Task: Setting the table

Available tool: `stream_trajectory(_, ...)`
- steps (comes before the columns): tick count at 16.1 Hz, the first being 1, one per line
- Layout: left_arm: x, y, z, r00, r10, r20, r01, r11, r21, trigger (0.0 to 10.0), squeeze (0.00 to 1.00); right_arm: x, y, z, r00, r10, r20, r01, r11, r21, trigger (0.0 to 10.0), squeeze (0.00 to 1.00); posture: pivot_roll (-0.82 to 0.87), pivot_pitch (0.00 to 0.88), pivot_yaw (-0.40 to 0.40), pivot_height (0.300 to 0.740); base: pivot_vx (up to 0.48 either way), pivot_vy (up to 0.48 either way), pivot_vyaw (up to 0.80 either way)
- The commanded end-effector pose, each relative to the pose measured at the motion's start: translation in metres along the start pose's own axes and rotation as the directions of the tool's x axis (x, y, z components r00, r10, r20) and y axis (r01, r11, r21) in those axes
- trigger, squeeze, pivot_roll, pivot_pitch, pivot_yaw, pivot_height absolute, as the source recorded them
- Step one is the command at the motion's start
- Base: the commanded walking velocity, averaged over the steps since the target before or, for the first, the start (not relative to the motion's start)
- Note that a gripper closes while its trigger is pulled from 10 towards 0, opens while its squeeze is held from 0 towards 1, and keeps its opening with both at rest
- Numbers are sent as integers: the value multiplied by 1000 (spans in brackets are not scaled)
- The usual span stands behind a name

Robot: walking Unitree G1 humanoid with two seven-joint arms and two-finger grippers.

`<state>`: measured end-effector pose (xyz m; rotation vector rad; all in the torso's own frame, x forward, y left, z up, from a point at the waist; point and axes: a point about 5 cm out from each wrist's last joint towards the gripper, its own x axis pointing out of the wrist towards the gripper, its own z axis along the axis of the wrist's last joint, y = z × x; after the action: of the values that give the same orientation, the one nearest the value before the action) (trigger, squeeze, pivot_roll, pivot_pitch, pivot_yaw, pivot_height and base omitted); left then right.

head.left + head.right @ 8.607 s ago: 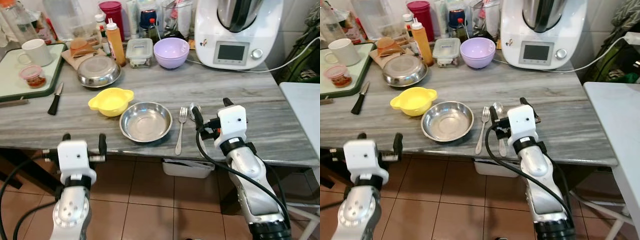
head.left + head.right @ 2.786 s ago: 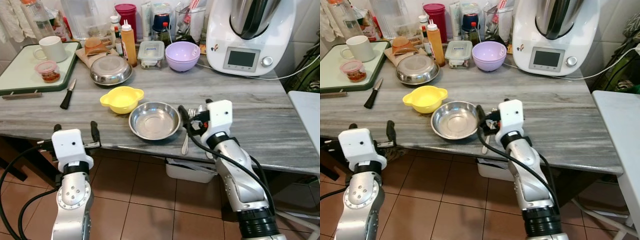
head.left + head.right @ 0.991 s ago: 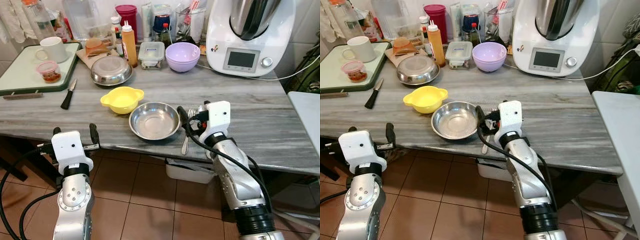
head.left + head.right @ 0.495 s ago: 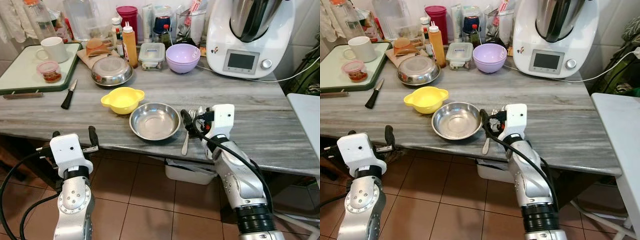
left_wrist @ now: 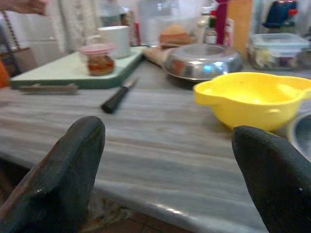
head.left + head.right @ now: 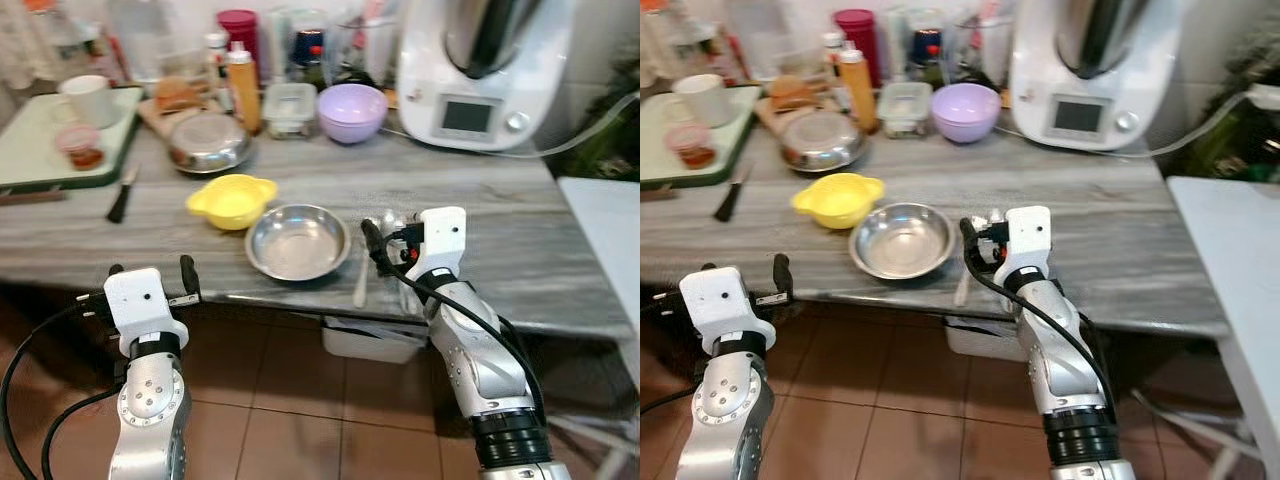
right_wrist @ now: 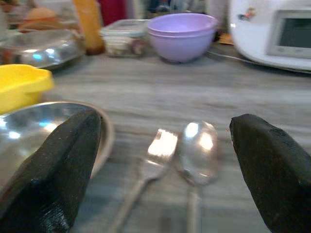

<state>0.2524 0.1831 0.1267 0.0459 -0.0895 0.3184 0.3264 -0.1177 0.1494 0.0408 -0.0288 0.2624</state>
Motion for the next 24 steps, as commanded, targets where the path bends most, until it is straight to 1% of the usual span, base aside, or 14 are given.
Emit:
stream_trajectory(1, 0, -1, 0, 1000, -2, -7, 2, 1000, 14, 10000, 0, -1, 0, 3, 1000, -1, 21, 1, 1000, -9, 10000, 0, -28, 66, 23, 740, 0, 0, -706)
stream_trajectory(3, 0, -2, 1, 1000, -13, -3, 13, 1000, 15, 10000, 0, -1, 0, 4, 1000, 2, 27, -1, 1000, -12, 10000, 0, -28, 65, 25, 740, 0, 0, -669)
stream_trajectory(6, 1, -3, 1, 1000, -17, -3, 17, 1000, 13, 10000, 0, -2, -1, 5, 999, -3, 33, 4, 1000, -15, 10000, 0, -33, 63, 27, 740, 0, 0, 0)
stream_trajectory(8, 0, -6, 1, 999, -34, -12, 34, 999, -9, 10000, 0, -3, -1, 5, 999, -6, 36, 7, 1000, -20, 10000, 0, -38, 62, 28, 740, 0, 0, 0)
stream_trajectory(12, 0, -7, -1, 999, -35, -35, 36, 999, 29, 10000, 0, -5, -6, 6, 999, -24, 41, 25, 999, -29, 10000, 0, -44, 66, 31, 740, 0, 0, 0)
stream_trajectory(20, -2, -6, -2, 998, -28, -48, 30, 999, 42, 10000, 0, -5, -6, 6, 998, -35, 49, 36, 999, -25, 10000, 0, -41, 54, 39, 740, -280, 0, 0)
stream_trajectory(22, 0, -7, 0, 999, -31, -43, 33, 999, 43, 10000, 0, -3, -7, 8, 998, -38, 55, 39, 999, -24, 10000, 0, -38, 56, 40, 740, -300, 0, 0)
stream_trajectory(24, 2, -5, 2, 999, -31, -35, 33, 998, 49, 10000, 0, -2, -7, 10, 997, -45, 62, 46, 999, -24, 10000, 0, -33, 60, 48, 740, -309, 0, 0)
